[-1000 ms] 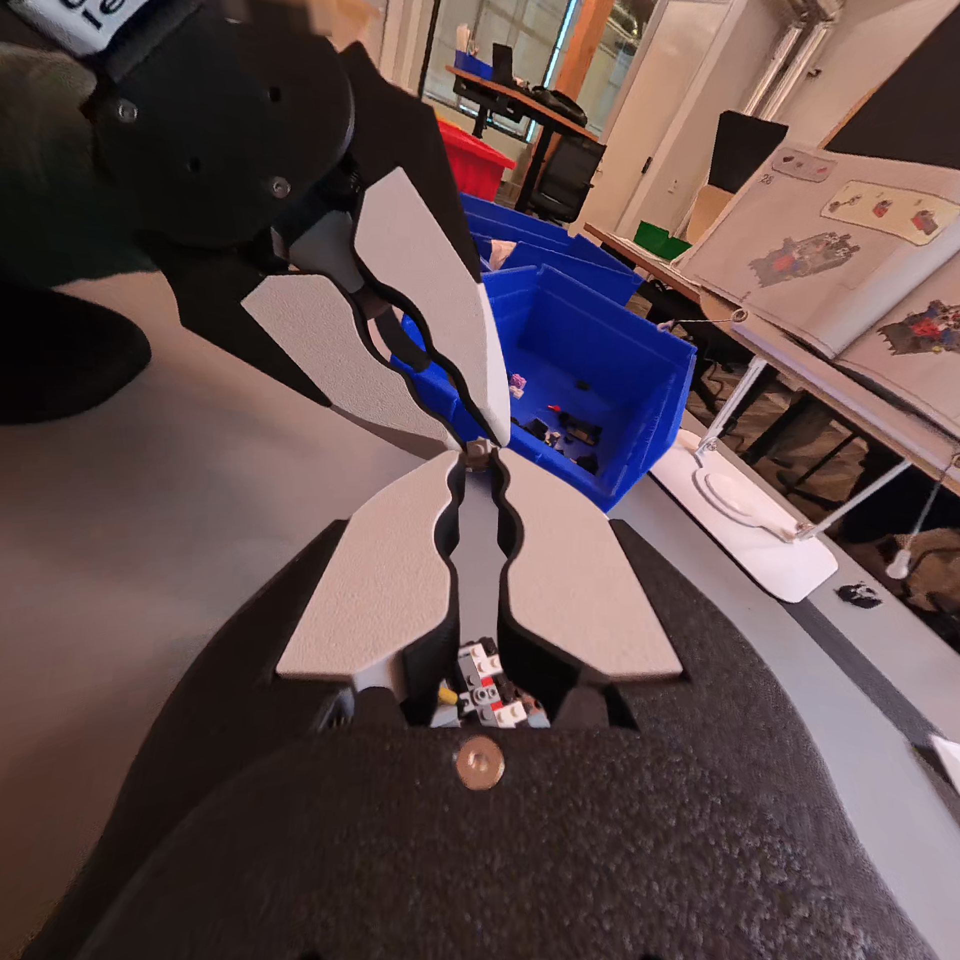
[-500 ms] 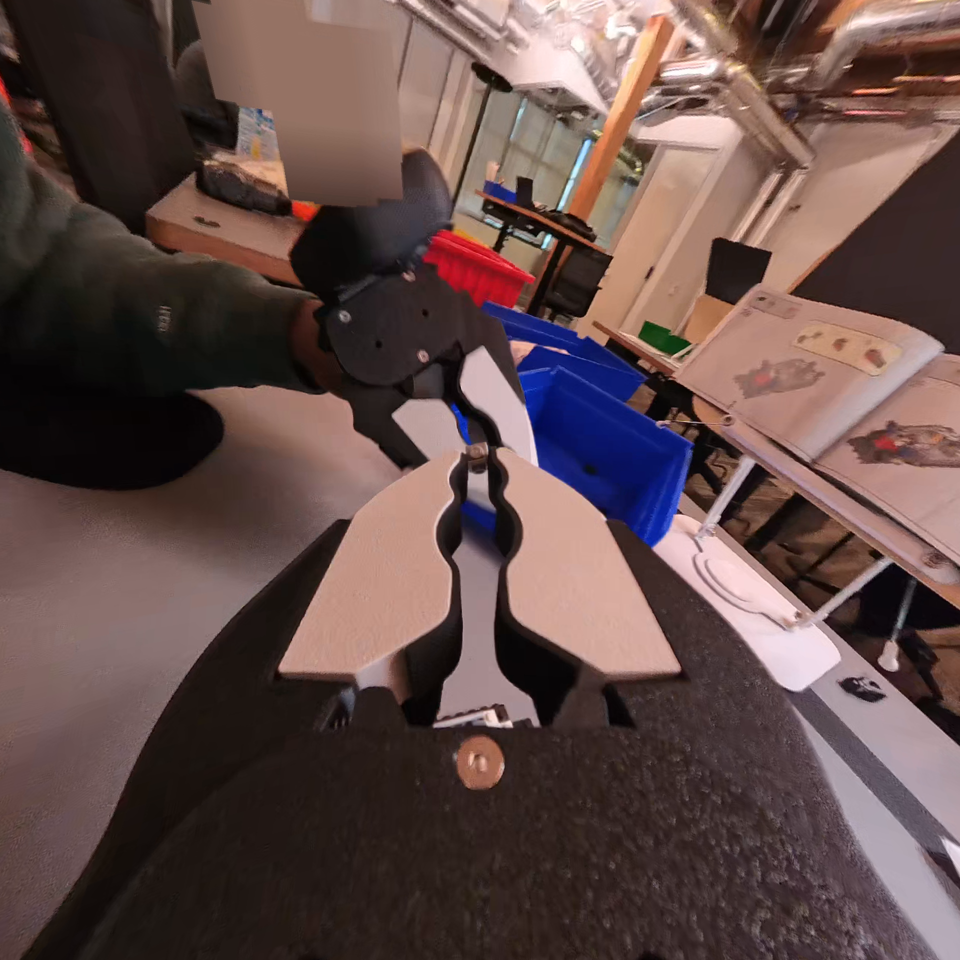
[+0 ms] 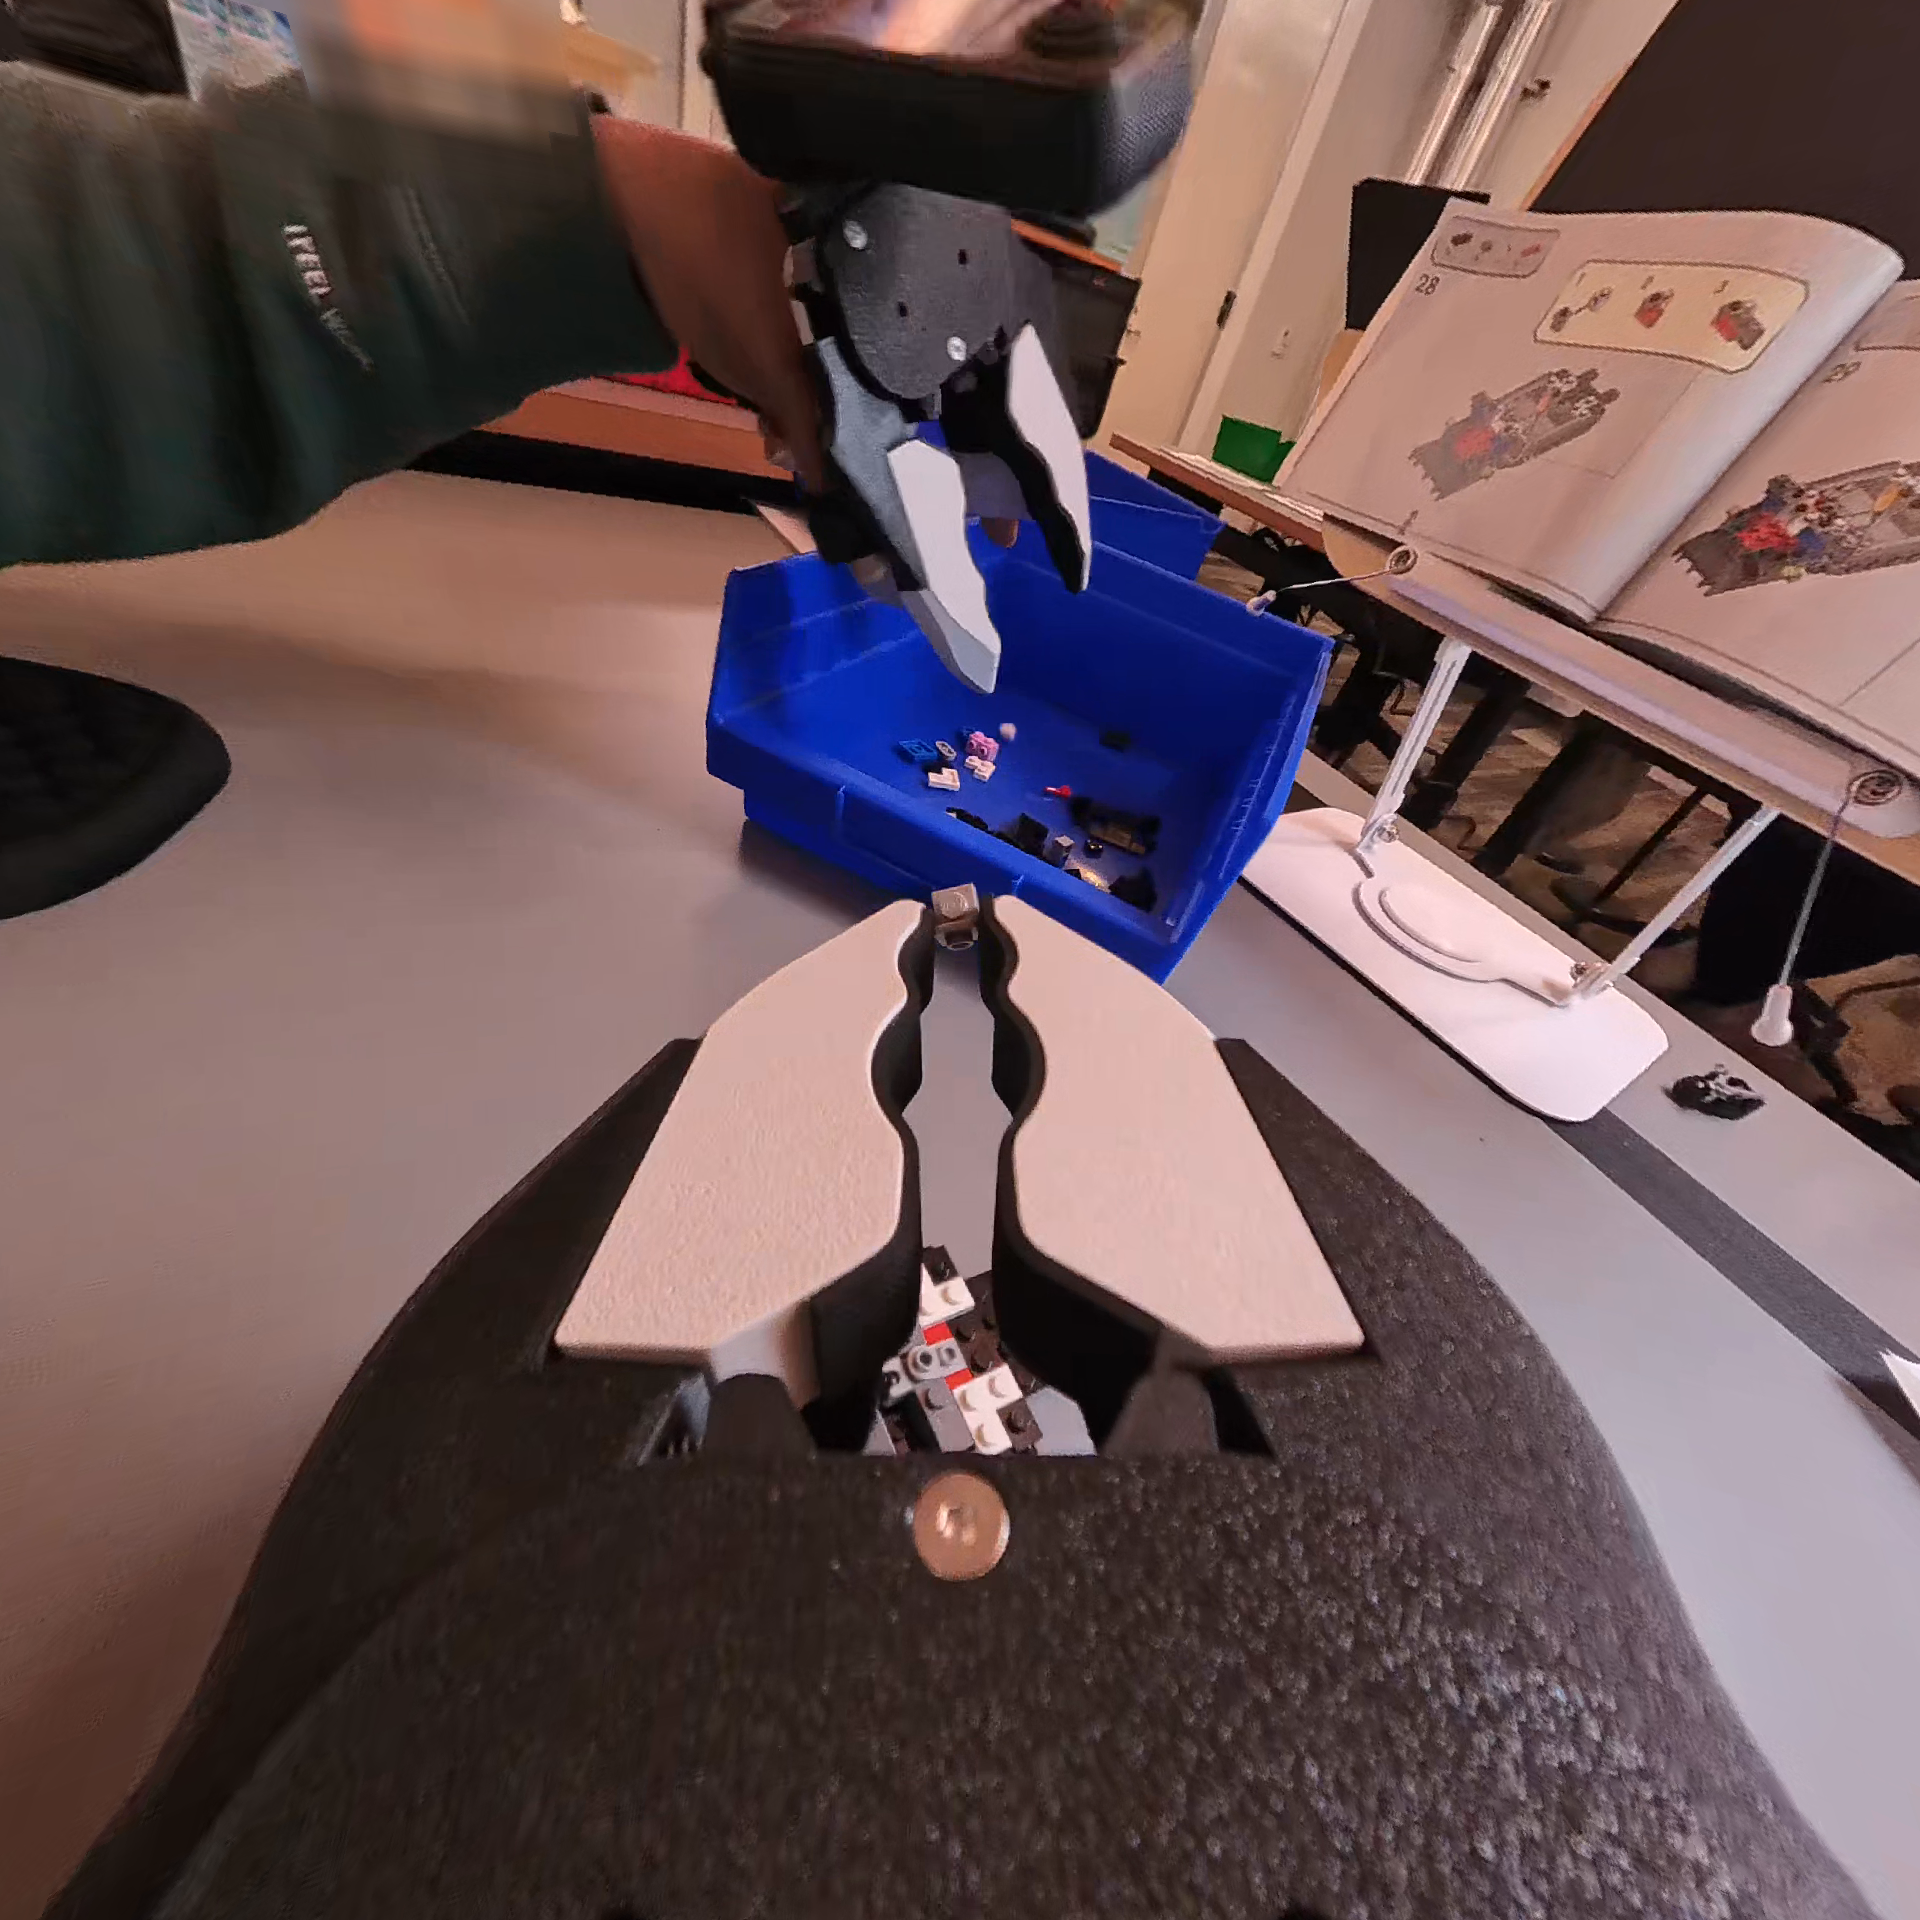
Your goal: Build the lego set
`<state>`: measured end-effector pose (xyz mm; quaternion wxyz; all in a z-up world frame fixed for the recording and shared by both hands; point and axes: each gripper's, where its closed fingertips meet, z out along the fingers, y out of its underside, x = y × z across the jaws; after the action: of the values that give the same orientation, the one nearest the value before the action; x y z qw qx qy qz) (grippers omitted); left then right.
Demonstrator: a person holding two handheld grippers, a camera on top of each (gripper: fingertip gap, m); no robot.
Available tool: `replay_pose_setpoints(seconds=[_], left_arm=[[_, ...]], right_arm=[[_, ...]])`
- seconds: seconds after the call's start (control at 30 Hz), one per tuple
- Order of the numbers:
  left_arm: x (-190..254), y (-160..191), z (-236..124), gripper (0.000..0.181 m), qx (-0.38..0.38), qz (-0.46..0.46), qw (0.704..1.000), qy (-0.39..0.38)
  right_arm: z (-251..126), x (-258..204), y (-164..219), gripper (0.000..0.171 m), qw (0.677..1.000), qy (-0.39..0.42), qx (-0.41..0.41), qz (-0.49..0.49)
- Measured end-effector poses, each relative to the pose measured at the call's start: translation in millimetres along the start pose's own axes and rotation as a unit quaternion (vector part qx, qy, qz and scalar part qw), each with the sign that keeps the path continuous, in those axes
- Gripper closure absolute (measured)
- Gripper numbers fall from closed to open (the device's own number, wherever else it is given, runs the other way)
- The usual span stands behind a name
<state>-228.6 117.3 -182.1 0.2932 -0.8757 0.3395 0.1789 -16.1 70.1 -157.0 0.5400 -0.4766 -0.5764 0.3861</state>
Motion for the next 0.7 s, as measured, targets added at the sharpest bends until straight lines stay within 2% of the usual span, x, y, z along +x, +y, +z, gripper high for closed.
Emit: replay_pose_setpoints(seconds=[0.1,0.17,0.23,0.3,0.43,0.7], left_arm=[[39,-40,-26,0.13,0.111,0.014,0.992,0.05],[77,-75,-54,0.138,0.218,0.062,0.972,0.067],[105,-103,-81,0.156,0.312,0.097,0.944,0.04],[127,-121,-102,0.163,0.374,0.124,0.919,0.005],[153,-135,-114,0.16,0.397,0.182,0.899,-0.039],[165,-142,-114,0.171,0.404,0.219,0.886,-0.056]], right_arm=[[-1,1,-6,0.163,0.998,-0.015,0.022,0.055],[-2,-2,-16,0.163,0.99,-0.043,0.052,0.123],[-5,-5,-27,0.163,0.971,-0.082,0.083,0.207],[-8,-7,-37,0.163,0.943,-0.126,0.115,0.287],[-13,-13,-49,0.163,0.893,-0.195,0.145,0.378],[-10,-22,-46,0.164,0.876,-0.226,0.128,0.407]])
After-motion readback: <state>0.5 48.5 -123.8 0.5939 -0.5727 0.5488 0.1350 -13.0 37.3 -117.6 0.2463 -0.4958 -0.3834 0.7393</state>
